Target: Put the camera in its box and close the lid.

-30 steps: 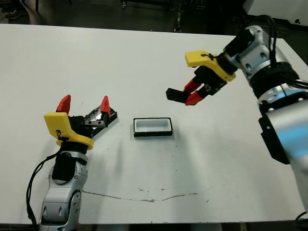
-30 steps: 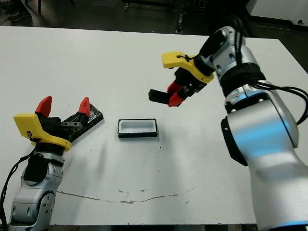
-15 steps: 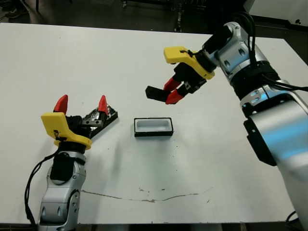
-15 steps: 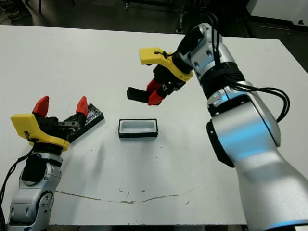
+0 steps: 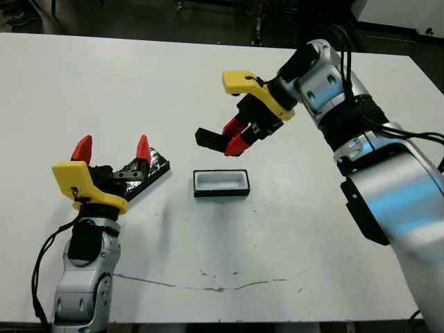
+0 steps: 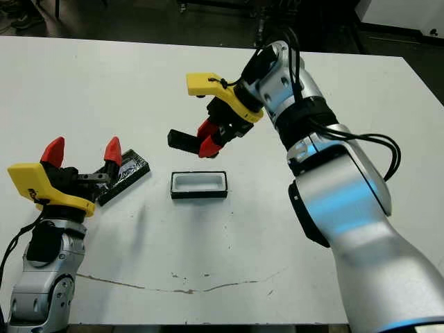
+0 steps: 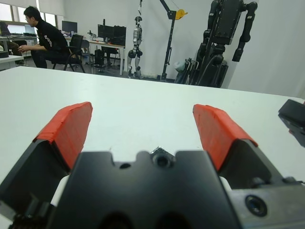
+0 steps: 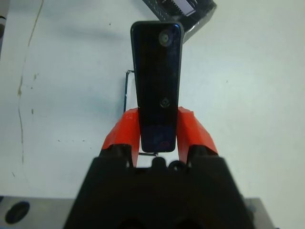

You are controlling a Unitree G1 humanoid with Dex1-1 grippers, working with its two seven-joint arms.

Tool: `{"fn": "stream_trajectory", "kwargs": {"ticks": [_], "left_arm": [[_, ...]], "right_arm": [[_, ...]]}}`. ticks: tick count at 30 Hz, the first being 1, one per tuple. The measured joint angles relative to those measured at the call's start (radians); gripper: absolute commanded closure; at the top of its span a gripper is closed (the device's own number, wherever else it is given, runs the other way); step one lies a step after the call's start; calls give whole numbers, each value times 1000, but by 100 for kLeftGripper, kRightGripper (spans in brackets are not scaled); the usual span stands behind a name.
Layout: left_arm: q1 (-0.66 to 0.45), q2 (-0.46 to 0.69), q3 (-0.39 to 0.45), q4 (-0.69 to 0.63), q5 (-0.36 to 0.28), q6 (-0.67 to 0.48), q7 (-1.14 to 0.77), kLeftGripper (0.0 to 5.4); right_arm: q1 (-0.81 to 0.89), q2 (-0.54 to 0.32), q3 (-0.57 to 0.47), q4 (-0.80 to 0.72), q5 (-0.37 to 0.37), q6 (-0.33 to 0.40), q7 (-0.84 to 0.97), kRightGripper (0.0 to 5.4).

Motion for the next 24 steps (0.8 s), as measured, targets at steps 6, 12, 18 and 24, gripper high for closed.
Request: {"fn": "stream_trajectory", "kwargs": {"ticks": [6, 12, 18, 24], "left_arm": [[0, 0, -1, 0, 4, 0, 1, 0], [0, 0, -1, 0, 3, 0, 1, 0], [0, 0, -1, 0, 4, 0, 1, 0], [1, 0, -1, 0, 1, 0, 0, 0]], "right_arm": [[16, -3, 13, -31, 0, 24, 0, 373], [43, -4, 14, -49, 6, 24, -2, 373], [62, -4, 15, -57, 17, 24, -4, 373], [75, -2, 26, -62, 18, 38, -12, 373]]}}
